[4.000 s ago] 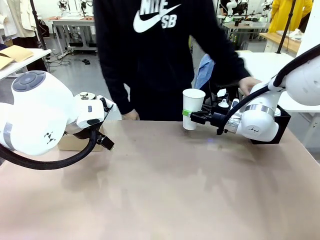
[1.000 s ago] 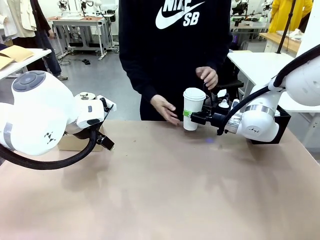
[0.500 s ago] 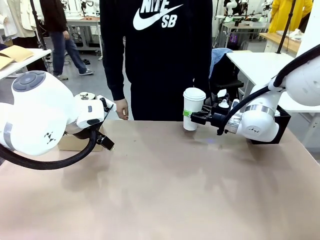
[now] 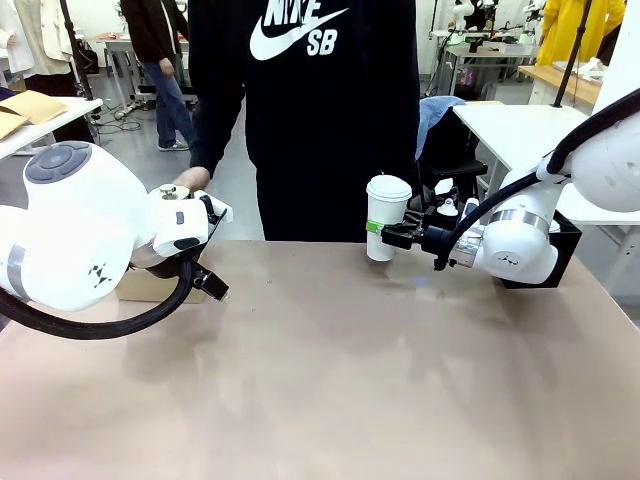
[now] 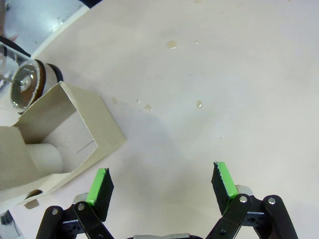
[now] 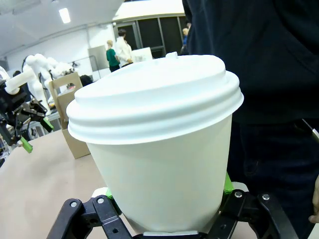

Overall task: Pour a drink into a cup and package it in a carrier.
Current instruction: When a person places the Paper Cup Lid on the 600 ml Paper Cup , lift the 600 ml Paper Cup.

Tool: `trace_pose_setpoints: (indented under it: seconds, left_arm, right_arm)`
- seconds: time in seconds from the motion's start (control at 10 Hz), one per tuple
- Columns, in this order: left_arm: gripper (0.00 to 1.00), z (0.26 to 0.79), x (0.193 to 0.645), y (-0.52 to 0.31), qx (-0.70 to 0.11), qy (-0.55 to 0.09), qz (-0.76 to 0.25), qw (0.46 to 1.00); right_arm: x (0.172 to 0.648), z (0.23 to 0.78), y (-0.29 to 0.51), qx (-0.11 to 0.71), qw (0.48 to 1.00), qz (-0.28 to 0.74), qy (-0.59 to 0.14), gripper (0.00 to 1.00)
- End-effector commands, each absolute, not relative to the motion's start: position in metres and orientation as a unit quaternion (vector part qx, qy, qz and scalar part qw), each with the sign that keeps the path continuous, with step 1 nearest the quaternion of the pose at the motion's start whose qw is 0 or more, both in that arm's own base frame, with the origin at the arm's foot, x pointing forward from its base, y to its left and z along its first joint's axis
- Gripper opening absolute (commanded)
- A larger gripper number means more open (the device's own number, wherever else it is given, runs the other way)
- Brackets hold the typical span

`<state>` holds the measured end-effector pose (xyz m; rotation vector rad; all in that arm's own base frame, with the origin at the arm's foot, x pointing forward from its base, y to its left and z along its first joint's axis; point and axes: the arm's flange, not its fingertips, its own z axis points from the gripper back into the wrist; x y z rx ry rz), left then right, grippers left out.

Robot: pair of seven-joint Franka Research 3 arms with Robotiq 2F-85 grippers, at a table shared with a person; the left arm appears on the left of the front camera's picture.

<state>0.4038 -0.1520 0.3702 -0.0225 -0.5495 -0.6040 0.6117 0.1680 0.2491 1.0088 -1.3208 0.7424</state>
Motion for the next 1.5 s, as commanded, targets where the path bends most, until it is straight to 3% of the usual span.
trace_pose_setpoints:
  seconds: [0.0,0.2,0.7,1.0,1.4]
  left_arm:
    - [1.0,0.37,0.404,-0.152,-0.012,-0.267,-0.294,0.918]
    - [1.0,0.37,0.404,-0.152,-0.012,-0.267,-0.294,0.918]
    - [1.0,0.37,0.404,-0.152,-0.012,-0.267,-0.294,0.918]
    - [1.0,0.37,0.404,-0.152,-0.012,-0.267,-0.294,0.918]
    - [1.0,0.37,0.404,-0.152,-0.012,-0.267,-0.294,0.918]
  right_arm:
    - [0.612,0.255,0.17,0.439,0.611,0.315,-0.578,0.81]
    - [0.612,0.249,0.168,0.438,0.614,0.322,-0.573,0.81]
    - [0.589,0.381,0.161,0.439,0.62,0.352,-0.546,0.81]
    - [0.548,0.465,0.165,0.469,0.604,0.373,-0.525,0.81]
    - [0.509,0.515,0.163,0.478,0.596,0.385,-0.517,0.81]
